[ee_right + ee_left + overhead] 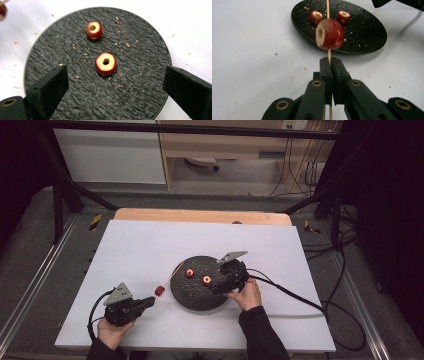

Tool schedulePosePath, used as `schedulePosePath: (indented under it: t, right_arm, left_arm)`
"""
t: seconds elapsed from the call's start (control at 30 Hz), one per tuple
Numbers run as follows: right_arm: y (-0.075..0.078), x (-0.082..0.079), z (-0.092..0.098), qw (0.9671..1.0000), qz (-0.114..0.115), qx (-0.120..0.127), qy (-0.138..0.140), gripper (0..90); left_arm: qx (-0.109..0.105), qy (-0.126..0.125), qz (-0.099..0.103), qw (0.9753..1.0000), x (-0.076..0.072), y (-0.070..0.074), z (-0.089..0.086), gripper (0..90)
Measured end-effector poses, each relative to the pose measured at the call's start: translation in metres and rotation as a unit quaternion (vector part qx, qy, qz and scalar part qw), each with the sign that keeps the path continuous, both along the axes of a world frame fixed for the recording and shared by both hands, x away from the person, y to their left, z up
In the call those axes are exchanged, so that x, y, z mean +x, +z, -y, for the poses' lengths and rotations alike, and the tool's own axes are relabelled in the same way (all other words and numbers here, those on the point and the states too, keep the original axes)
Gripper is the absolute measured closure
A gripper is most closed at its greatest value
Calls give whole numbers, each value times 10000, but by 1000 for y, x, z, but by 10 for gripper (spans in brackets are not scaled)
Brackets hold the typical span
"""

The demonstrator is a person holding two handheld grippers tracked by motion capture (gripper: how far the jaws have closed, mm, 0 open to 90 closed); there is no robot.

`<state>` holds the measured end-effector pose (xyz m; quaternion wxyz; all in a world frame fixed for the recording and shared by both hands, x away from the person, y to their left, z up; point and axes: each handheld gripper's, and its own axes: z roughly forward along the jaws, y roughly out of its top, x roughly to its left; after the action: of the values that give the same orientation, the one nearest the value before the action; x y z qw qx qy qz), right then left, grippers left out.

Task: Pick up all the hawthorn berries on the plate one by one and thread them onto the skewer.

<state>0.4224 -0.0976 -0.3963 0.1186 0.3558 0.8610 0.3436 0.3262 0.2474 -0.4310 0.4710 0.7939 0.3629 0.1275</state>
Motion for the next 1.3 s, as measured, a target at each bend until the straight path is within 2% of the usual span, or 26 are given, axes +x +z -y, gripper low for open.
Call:
schedulePosePath:
  t: [0.27,0.47,0.7,0.8,1.0,1.17,1.3]
  right_arm:
    - [-3,19,-20,9977,-298,-564,223,109]
    - [-4,30,-32,9948,-504,-800,384,162]
    - [-10,41,-37,9922,-781,-838,486,295]
    - [-13,43,-37,9909,-850,-901,535,350]
    - [-13,45,-38,9898,-975,-833,616,439]
    - [-16,48,-38,9876,-1113,-860,698,504]
    - [-16,48,-38,9868,-1143,-848,777,556]
  left_arm:
    - [86,-3,10,10000,1,-2,0,878]
    - [102,-19,1,9999,2,-2,0,878]
    - [123,-35,-19,9999,3,-3,1,878]
    - [124,-35,-24,9999,3,-3,1,878]
    - [132,-43,-24,9999,3,-3,1,878]
    - [135,-47,-22,9999,3,-3,1,878]
    - [139,-51,-26,9999,3,-3,1,878]
